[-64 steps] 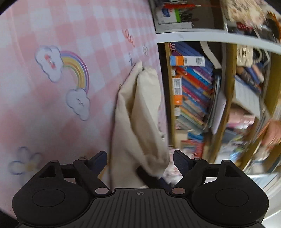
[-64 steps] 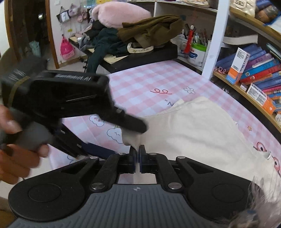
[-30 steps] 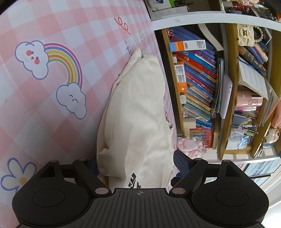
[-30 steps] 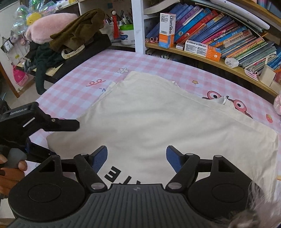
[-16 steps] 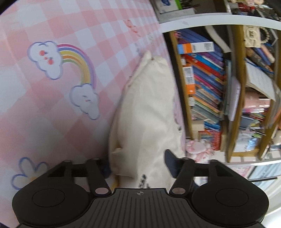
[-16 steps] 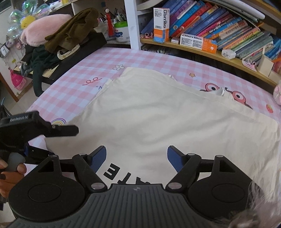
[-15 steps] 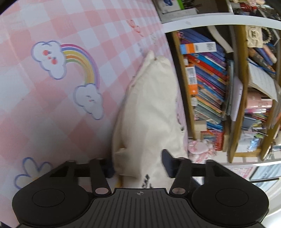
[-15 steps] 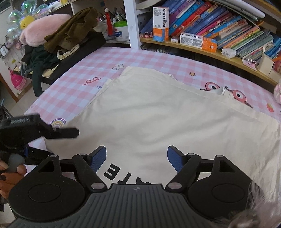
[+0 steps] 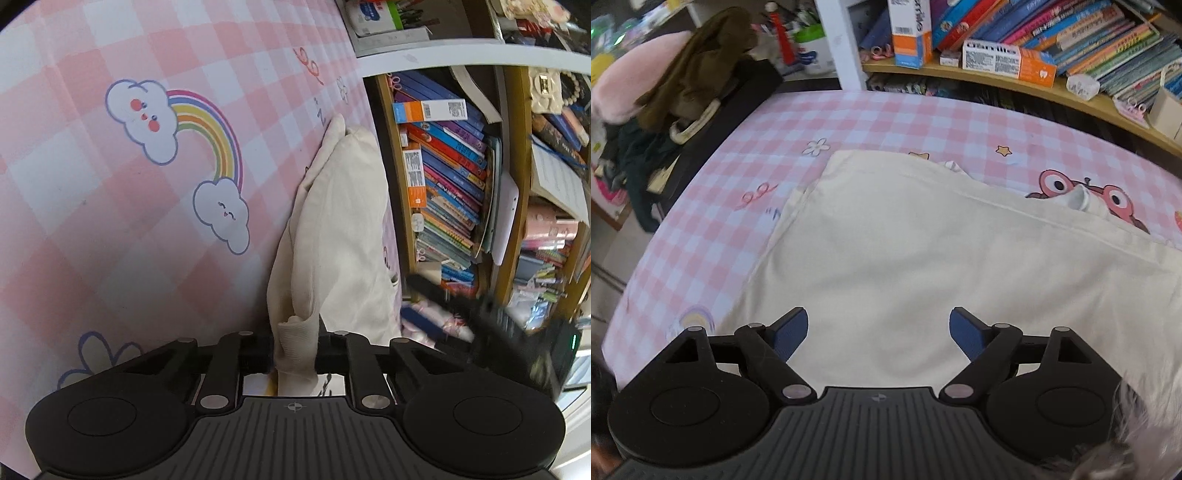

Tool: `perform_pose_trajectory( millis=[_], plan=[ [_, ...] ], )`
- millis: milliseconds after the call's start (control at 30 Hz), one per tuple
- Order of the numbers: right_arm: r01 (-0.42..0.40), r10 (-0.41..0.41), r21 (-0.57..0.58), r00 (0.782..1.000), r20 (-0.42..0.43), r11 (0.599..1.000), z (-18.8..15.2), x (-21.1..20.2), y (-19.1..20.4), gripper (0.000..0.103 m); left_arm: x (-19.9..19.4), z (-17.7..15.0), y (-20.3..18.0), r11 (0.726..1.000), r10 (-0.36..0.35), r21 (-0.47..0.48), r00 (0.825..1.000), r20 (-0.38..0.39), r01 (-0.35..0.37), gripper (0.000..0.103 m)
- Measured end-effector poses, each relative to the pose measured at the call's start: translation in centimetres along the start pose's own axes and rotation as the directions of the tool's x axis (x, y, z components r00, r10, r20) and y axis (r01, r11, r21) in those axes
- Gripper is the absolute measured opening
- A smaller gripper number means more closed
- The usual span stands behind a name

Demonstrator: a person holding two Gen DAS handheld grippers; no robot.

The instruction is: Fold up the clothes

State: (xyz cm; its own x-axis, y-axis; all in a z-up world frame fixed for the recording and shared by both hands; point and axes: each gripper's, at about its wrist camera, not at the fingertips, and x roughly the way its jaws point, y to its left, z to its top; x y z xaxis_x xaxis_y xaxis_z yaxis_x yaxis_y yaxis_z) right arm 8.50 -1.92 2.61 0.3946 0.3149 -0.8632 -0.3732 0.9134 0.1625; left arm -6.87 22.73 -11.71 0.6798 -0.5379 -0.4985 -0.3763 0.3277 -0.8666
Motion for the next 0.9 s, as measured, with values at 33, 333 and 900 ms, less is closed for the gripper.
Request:
perform_pose_trajectory(
  millis=[33,333,900],
  plan=[
    [0.005,-0.005,0.002,1.0,-0.011,1.0,0.8,0.5,0.2,0.083,0.0,0.0,-0.2,1.0,0.01,0.014,1.0,0.001,-0.01,0.014],
    [0.062,-0.076,-0.137,0.993,-0.095,0.989,7.1,5.3,5.4,0.083,0.0,-1.7,-5.7,0.93,0.076,0.358,0.997,0.024,-0.079,0.012],
    [0.131,-0.235,-0.418,0.949,-0.208,0.899,8.6,13.0,14.9,0.069,0.9,-4.5,-10.1,0.744,0.117,0.661,0.993,0.015,-0.098,0.012]
  ],
)
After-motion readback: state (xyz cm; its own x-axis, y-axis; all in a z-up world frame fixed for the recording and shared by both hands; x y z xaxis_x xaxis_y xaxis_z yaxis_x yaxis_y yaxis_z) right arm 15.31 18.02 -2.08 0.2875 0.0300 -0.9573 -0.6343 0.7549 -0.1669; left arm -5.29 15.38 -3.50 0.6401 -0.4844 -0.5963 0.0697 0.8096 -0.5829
